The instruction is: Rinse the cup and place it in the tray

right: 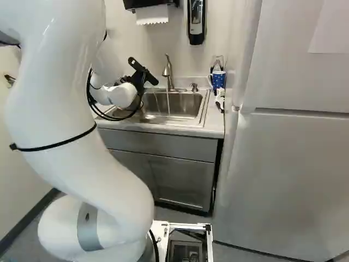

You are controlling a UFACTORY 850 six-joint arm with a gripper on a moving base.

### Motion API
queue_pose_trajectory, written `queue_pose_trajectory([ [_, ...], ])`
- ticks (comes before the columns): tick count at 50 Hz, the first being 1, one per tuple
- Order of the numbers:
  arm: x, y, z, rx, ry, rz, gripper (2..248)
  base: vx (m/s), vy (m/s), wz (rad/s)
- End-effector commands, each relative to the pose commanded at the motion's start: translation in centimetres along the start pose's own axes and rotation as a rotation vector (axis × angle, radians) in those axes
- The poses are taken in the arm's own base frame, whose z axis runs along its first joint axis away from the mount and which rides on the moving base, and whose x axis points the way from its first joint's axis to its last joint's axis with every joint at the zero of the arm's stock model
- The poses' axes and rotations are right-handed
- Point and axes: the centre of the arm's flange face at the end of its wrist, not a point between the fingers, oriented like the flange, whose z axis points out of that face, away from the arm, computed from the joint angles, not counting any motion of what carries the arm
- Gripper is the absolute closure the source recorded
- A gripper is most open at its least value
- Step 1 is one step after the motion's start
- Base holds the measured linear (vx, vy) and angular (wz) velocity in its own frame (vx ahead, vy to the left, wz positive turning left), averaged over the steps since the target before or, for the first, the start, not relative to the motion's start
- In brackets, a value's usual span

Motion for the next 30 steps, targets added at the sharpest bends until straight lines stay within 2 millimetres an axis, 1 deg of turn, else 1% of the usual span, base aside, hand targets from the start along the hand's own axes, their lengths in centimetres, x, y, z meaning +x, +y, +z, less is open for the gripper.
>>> queue_pose_trajectory([
  [30,0.0,0.0,0.0,0.0,0.0,0.315,125,0.0,0.0,0.0],
])
